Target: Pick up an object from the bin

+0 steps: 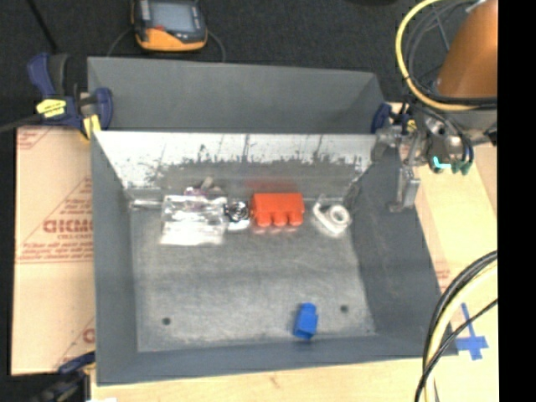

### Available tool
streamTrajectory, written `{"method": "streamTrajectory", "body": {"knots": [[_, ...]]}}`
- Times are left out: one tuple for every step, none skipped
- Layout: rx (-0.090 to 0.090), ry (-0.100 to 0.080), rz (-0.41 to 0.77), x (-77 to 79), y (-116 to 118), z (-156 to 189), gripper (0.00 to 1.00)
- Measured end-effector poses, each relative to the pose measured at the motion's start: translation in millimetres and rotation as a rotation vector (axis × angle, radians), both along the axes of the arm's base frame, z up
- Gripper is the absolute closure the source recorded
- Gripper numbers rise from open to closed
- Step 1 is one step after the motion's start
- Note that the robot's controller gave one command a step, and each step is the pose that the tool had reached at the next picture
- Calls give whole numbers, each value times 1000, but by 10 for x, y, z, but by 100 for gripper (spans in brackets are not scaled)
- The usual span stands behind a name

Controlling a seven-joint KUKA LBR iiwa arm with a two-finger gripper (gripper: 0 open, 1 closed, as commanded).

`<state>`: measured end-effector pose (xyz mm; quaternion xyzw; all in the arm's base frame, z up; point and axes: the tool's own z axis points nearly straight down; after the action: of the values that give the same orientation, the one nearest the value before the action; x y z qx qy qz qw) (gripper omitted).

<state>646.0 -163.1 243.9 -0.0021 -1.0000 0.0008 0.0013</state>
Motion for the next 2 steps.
{"method": "streamTrajectory", "body": {"knots": [[2,5,30,-1034,149,-739,0],[0,-5,443,-1533,628,-1728,0]]}}
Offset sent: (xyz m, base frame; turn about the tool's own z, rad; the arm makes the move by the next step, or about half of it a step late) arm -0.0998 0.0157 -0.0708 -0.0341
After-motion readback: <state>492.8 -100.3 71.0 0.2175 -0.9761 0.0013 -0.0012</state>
